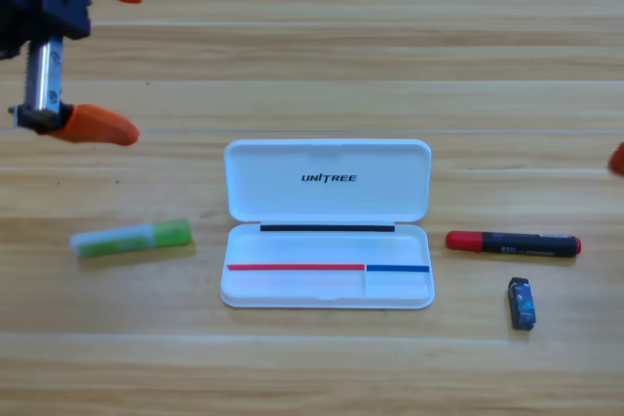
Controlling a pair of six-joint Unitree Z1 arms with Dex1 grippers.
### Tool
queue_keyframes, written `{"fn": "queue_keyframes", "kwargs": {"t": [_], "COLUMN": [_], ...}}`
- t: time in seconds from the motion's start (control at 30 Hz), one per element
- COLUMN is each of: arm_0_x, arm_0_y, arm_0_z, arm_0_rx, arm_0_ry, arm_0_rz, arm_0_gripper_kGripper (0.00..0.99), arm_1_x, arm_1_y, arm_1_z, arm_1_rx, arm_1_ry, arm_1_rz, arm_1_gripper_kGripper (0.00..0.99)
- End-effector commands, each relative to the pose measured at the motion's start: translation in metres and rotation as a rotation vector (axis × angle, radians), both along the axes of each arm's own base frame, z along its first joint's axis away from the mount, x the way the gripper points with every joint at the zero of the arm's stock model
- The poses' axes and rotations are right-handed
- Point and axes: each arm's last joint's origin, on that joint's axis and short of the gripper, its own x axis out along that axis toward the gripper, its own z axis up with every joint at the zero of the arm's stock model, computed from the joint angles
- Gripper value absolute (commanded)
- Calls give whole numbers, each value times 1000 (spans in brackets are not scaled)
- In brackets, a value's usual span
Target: Clean up eraser and pencils
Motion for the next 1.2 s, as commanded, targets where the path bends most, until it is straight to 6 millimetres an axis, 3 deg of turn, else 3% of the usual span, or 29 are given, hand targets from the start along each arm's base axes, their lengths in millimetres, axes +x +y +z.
{"fn": "queue_keyframes", "kwargs": {"t": [0.03,0.23,0.4,0.63,0.9,1.0,1.2], "arm_0_x": [64,113,139,150,160,163,165], "arm_0_y": [20,38,45,39,30,28,27], "arm_0_z": [-30,-63,-93,-132,-164,-172,-195], "arm_0_rx": [117,174,212,250,236,237,246], "arm_0_ry": [66,182,279,418,540,556,579], "arm_0_rz": [157,249,285,288,260,264,276], "arm_0_gripper_kGripper": [977,974,956,945,933,933,933], "arm_1_x": [35,66,88,114,123,125,127], "arm_1_y": [28,57,72,78,86,88,91], "arm_1_z": [-57,-107,-139,-175,-198,-202,-210], "arm_1_rx": [-127,-168,-145,-169,-173,-176,-183], "arm_1_ry": [216,406,493,532,583,598,616], "arm_1_rz": [-138,-315,-408,-481,-488,-487,-482], "arm_1_gripper_kGripper": [937,946,950,919,807,667,239]}}
